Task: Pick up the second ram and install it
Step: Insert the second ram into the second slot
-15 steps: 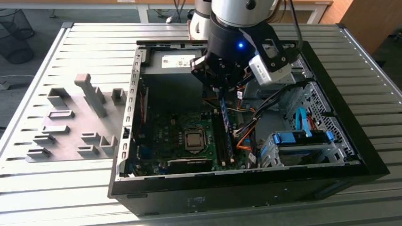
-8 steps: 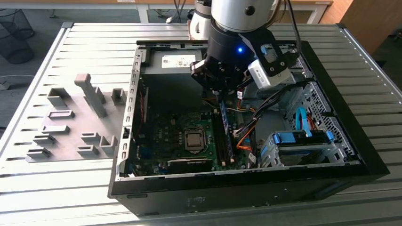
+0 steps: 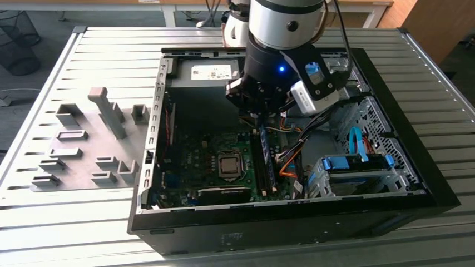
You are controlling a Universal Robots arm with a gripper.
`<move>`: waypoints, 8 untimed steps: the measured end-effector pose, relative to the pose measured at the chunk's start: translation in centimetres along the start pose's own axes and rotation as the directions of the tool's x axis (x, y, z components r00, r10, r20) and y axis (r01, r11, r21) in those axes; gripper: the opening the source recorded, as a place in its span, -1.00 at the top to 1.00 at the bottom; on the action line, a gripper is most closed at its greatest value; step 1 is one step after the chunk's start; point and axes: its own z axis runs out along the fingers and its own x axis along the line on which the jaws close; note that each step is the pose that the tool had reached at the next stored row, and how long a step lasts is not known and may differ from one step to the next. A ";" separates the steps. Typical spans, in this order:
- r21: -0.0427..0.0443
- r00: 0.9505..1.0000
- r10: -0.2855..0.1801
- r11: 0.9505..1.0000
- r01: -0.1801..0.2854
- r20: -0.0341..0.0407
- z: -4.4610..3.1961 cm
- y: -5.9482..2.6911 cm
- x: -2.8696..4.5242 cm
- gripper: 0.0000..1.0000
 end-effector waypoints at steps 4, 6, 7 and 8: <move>0.000 1.000 0.006 1.000 -0.006 0.000 0.72 -0.03 0.00 0.72; 0.000 1.000 0.009 1.000 -0.009 0.000 1.09 -0.04 0.00 0.72; 0.000 1.000 0.011 1.000 -0.011 0.000 1.27 -0.05 -0.01 0.72; 0.000 1.000 0.012 1.000 -0.012 0.000 1.45 -0.05 -0.01 0.72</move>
